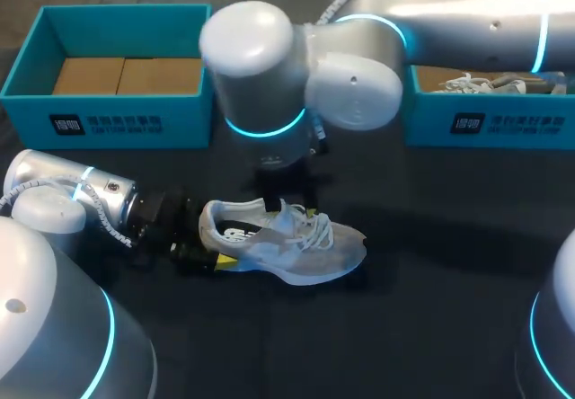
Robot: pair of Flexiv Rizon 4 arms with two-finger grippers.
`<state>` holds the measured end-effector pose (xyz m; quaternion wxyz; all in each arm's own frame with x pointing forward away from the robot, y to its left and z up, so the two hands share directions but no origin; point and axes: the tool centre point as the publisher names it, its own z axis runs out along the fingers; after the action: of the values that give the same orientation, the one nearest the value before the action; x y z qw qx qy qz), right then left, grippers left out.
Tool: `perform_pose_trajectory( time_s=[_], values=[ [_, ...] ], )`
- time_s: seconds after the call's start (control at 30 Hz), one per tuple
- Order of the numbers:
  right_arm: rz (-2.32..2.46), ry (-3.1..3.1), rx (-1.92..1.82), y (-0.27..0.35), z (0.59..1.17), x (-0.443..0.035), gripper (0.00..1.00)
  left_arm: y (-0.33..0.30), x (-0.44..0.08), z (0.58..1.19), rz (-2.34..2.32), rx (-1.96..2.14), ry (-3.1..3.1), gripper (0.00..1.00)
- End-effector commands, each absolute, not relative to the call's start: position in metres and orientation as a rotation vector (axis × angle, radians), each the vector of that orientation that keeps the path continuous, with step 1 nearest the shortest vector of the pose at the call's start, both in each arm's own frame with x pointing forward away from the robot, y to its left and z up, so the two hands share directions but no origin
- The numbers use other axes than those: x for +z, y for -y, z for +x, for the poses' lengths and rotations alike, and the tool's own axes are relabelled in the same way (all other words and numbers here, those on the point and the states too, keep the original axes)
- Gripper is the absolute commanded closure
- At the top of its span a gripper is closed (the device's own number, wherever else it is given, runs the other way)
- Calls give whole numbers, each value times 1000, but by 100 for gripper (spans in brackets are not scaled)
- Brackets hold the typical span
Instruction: Take the shoe out of the shoebox, open the shoe tongue, remove and reinsert the insole, then place the shoe into the shoebox
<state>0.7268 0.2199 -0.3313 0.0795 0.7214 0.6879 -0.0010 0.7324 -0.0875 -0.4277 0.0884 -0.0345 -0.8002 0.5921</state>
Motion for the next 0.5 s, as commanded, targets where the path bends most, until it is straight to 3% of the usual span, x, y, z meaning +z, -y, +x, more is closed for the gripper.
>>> perform_pose_trajectory(
  time_s=[0.03, 0.3, 0.37, 0.43, 0.5],
  values=[
    [3034, -208, 188, -219, 723, -344, 56, 88, -427, 732, -101, 1760, 2385, 100],
    [3043, -212, 178, -227, 723, -348, 58, 88, -427, 732, -101, 1760, 2385, 100],
    [3038, -208, 182, -229, 721, -345, 73, 88, -427, 732, -101, 1760, 2385, 100],
    [3035, -204, 185, -230, 720, -341, 98, 88, -427, 732, -101, 1760, 2385, 100],
    [3036, -201, 183, -231, 719, -339, 100, 88, -427, 732, -101, 1760, 2385, 100]
  ],
)
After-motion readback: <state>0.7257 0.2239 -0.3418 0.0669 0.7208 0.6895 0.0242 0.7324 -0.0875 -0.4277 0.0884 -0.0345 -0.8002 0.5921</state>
